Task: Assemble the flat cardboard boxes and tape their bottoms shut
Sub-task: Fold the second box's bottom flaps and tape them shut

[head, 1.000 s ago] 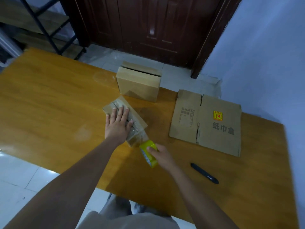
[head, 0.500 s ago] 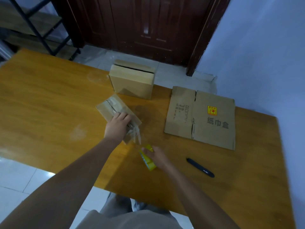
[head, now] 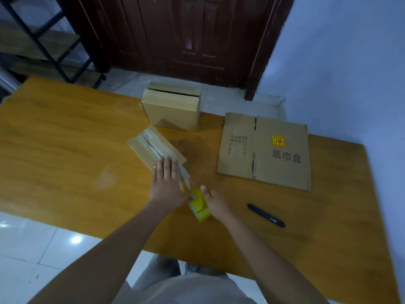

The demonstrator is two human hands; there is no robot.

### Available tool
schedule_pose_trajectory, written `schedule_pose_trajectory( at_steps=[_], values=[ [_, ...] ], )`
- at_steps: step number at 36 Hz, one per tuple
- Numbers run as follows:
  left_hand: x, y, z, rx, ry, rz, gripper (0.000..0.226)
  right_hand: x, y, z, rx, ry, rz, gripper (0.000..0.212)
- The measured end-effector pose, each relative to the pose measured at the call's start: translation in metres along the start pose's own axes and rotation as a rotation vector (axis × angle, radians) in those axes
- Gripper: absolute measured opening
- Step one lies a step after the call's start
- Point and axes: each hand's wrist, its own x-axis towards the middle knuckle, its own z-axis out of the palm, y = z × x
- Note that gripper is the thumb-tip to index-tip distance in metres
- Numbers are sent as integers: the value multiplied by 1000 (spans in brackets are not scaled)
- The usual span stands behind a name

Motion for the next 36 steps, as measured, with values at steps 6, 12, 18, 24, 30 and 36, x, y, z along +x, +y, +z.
schedule_pose_trajectory(
  at_steps=[6,12,18,24,30,36],
  values=[
    [-2,-5,6,-64,47,10,129,-16,55,-46,-380,436,-15,27],
    [-1,-5,9,-68,56,4,131,-33,112,-79,-628,272,265,36],
    [-2,-6,7,-83,42,4,130,-34,132,-73,-761,296,217,27],
    [-3,-6,5,-77,27,-8,130,-27,99,-64,-524,281,36,31],
    [-4,-5,4,-70,22,-15,129,-24,17,-47,-510,279,-383,35],
    [-5,-6,5,-67,34,-27,129,-12,-31,-34,-762,191,-501,35]
  ],
)
